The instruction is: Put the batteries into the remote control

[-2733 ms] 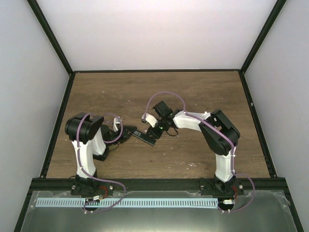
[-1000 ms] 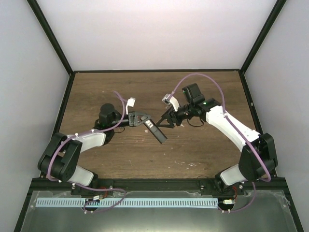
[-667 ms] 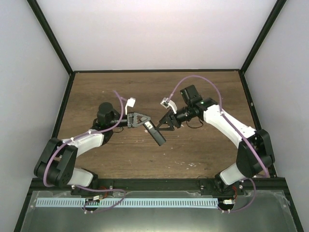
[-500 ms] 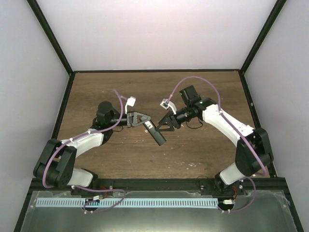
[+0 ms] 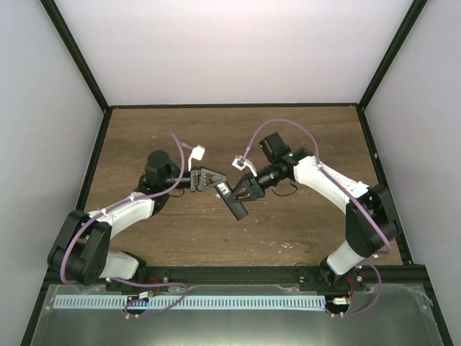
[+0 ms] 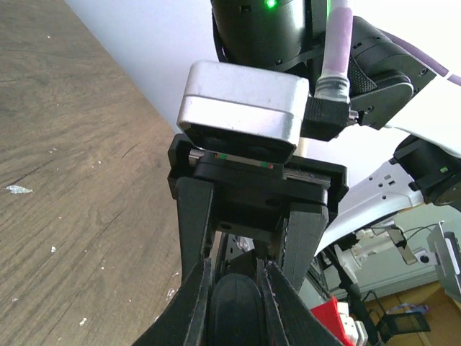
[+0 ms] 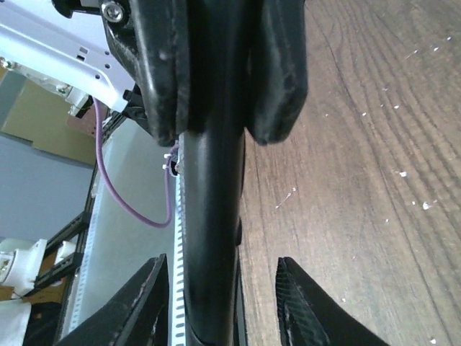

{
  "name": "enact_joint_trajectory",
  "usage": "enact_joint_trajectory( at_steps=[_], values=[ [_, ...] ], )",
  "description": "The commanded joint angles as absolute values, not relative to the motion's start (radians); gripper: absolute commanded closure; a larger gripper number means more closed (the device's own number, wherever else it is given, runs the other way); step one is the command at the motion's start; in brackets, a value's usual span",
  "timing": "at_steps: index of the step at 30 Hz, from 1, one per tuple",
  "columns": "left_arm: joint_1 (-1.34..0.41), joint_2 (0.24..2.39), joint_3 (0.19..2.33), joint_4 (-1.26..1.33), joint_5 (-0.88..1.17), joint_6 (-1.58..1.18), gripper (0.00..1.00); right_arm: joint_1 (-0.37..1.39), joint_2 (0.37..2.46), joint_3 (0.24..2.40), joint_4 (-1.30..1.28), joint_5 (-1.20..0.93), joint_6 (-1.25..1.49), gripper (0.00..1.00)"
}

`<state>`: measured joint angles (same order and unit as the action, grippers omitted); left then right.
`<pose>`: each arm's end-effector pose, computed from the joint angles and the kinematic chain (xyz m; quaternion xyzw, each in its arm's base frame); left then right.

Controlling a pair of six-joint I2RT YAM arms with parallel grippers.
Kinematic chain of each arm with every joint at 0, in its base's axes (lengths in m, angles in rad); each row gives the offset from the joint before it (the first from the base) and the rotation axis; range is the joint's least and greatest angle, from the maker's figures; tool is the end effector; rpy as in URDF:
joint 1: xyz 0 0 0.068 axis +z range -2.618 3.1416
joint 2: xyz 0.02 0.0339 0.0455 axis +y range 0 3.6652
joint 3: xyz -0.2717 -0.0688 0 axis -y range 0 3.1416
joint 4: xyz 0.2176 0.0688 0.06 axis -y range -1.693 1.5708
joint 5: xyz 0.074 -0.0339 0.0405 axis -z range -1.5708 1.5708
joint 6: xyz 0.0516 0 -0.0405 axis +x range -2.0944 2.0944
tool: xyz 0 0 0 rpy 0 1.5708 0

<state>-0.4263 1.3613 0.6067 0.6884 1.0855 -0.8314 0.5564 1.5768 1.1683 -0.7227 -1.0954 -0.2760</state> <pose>0.2188 -0.1495 0.2674 0.2199 0.6834 -0.6491 0.2514 0.2192 0.1904 0.2655 -0.4407 0.7162 0.5292 0.1133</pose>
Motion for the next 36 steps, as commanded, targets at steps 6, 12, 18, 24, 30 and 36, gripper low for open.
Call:
enact_joint_trajectory(
  at_steps=[6, 12, 18, 24, 30, 36],
  values=[
    [-0.441, 1.335, 0.635, 0.667, 1.105, -0.791, 0.94, 0.584, 1.587, 1.22, -0.74, -1.147, -0.297, 0.78],
    [-0.443, 1.324, 0.633, 0.656, 1.093, -0.778, 0.93, 0.602, 1.605, 1.233, -0.746, -1.162, -0.306, 0.89],
    [-0.443, 1.313, 0.631, 0.657, 1.089, -0.77, 0.87, 0.607, 1.617, 1.238, -0.746, -1.166, -0.31, 0.97],
    [-0.443, 1.307, 0.613, 0.637, 1.061, -0.743, 0.72, 0.607, 1.616, 1.235, -0.733, -1.141, -0.307, 0.99],
    [-0.408, 1.275, 0.571, 0.564, 0.946, -0.694, 0.61, 0.606, 1.612, 1.216, -0.715, -1.012, -0.287, 0.99],
    [-0.289, 1.14, 0.5, 0.33, 0.642, -0.621, 0.58, 0.583, 1.608, 1.181, -0.679, -0.69, -0.196, 0.99]
  ],
)
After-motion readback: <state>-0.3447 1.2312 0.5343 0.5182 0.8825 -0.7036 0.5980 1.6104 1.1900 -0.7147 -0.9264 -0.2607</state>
